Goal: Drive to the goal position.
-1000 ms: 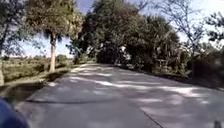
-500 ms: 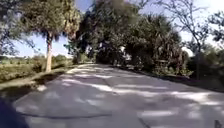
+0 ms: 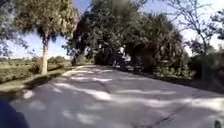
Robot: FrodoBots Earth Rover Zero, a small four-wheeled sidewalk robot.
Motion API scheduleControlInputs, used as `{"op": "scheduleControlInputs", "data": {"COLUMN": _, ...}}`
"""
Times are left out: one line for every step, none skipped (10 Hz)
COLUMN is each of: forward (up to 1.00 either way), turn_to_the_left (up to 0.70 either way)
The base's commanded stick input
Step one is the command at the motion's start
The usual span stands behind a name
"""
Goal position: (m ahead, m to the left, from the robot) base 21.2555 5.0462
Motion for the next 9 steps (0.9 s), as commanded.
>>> {"op": "scheduleControlInputs", "data": {"forward": 0.70, "turn_to_the_left": 0.35}}
{"op": "scheduleControlInputs", "data": {"forward": 0.70, "turn_to_the_left": 0.27}}
{"op": "scheduleControlInputs", "data": {"forward": 0.70, "turn_to_the_left": 0.06}}
{"op": "scheduleControlInputs", "data": {"forward": 0.70, "turn_to_the_left": 0.00}}
{"op": "scheduleControlInputs", "data": {"forward": 0.70, "turn_to_the_left": 0.00}}
{"op": "scheduleControlInputs", "data": {"forward": 0.70, "turn_to_the_left": 0.00}}
{"op": "scheduleControlInputs", "data": {"forward": 0.70, "turn_to_the_left": 0.00}}
{"op": "scheduleControlInputs", "data": {"forward": 0.70, "turn_to_the_left": 0.00}}
{"op": "scheduleControlInputs", "data": {"forward": 0.70, "turn_to_the_left": 0.00}}
